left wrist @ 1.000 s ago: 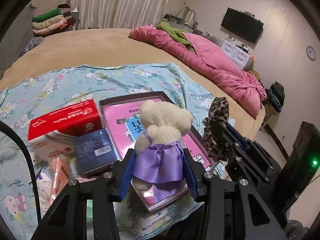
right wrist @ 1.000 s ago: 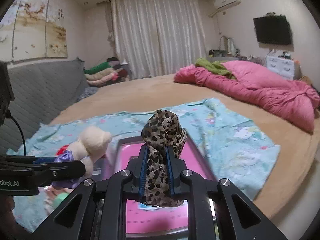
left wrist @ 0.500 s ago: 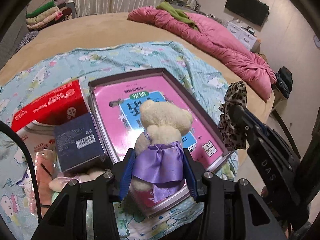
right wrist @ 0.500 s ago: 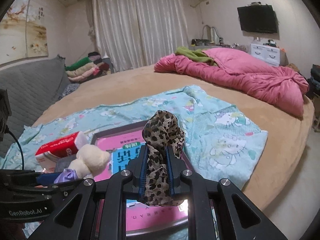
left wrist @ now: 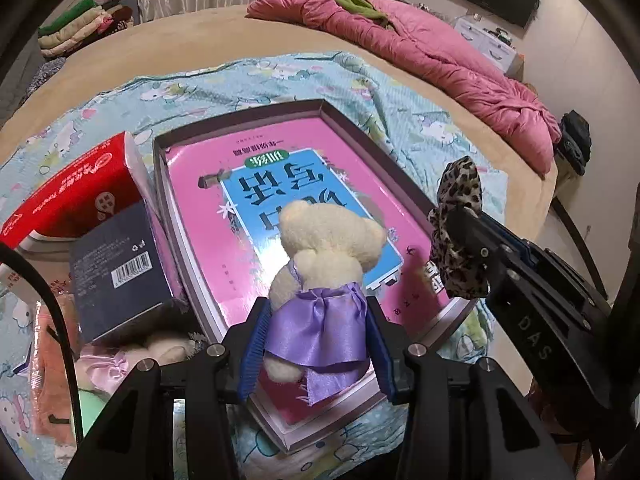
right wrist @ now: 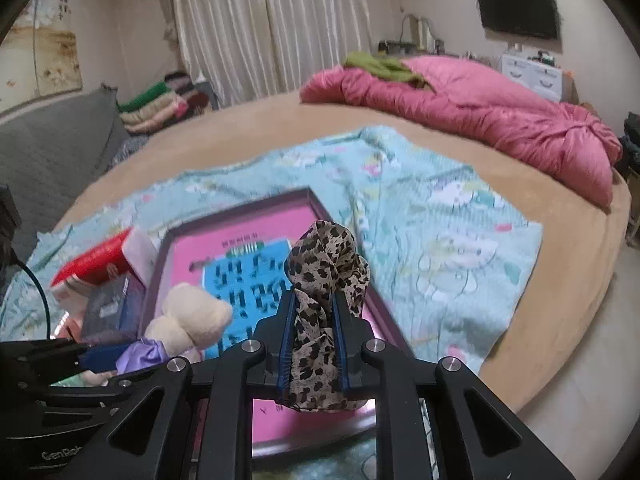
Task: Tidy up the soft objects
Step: 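Carry the bear over the tray with the left while the right carries the leopard cloth, then set the leopard cloth on the tray with the right while the left sets the bear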
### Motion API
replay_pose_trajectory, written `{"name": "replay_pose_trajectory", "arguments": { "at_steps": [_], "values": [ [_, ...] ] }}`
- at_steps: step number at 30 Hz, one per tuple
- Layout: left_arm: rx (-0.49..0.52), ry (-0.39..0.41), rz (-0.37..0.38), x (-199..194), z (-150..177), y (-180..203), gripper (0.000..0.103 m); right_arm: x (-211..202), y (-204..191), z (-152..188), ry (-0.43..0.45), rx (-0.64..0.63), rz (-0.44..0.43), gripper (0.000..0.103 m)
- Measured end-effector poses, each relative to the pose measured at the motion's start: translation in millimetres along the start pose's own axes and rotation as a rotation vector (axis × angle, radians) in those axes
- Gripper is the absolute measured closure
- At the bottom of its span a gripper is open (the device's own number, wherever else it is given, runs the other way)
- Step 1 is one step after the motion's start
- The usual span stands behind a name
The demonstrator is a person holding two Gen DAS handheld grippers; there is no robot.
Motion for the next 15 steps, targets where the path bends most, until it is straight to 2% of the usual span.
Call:
{"name": "replay_pose_trajectory", "arguments": {
  "at_steps": [15],
  "values": [
    [-0.002,-0.046,-0.020,17.8,11.3,-8.1,0.056,29.9,-5.5,18.9,-0.132,-0.019,-0.014,0.083]
  ]
}}
Point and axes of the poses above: each gripper's, at about its wrist camera, not at the fingertips, and x roughly the way its jaws point, y to its right, z to its underside, the point moved 6 cm from there along x, roughly the way its jaws point, and after that the axes turned 4 degrees about x, right-handed, at the moved point
